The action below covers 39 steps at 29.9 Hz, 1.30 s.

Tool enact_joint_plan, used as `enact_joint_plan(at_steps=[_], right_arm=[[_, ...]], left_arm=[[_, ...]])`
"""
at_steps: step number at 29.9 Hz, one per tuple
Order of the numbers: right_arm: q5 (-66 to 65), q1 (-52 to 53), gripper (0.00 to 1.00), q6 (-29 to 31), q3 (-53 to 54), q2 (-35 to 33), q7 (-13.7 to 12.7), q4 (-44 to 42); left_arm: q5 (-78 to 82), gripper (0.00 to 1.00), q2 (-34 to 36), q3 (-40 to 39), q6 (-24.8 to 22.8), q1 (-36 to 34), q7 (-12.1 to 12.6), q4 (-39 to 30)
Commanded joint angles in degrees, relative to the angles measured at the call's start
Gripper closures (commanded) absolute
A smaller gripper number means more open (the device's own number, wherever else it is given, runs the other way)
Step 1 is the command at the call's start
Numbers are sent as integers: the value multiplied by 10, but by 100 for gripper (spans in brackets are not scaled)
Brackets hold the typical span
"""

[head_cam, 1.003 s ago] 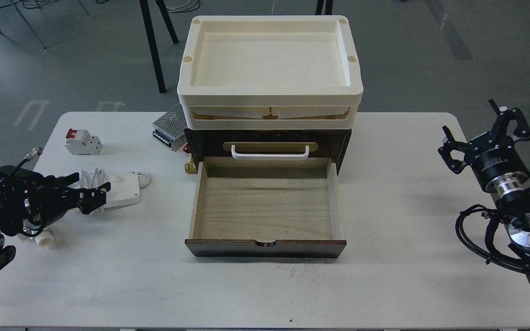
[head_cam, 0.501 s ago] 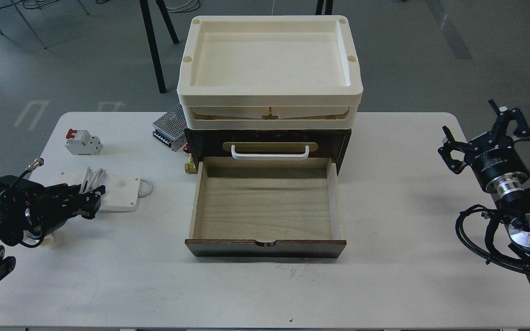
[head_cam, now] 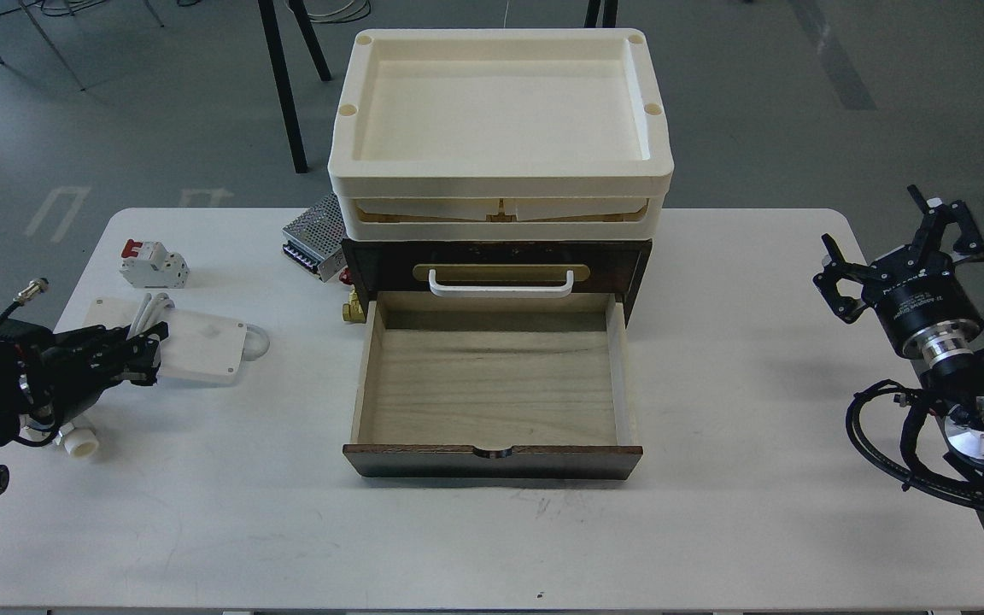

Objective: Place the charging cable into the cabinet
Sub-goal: 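Lift the white charger with the left gripper up and over the cabinet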

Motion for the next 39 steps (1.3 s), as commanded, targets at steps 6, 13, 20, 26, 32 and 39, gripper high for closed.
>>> enact_joint_plan(at_steps=[6, 13, 20, 26, 32, 39], right_arm=[[0, -1, 1, -1, 0, 0, 0, 0], [0, -1, 1, -1, 0, 0, 0, 1], [0, 0, 1, -2, 0, 4, 0, 1], [0, 0, 1, -2, 0, 4, 0, 1], [0, -1, 1, -2, 0, 4, 0, 1], [0, 0, 1, -2, 0, 4, 0, 1]], left_arm=[[-152, 100, 58, -36, -31, -40, 0, -3], [-299, 100, 117, -146, -179, -97, 0, -4], [-389, 100, 178, -193, -369, -233, 0, -5], [-382, 100, 212, -191, -471, -371, 0, -69], [-304, 100, 223, -191, -474, -498, 0, -223], [-190, 100, 188, -189, -476, -551, 0, -367]])
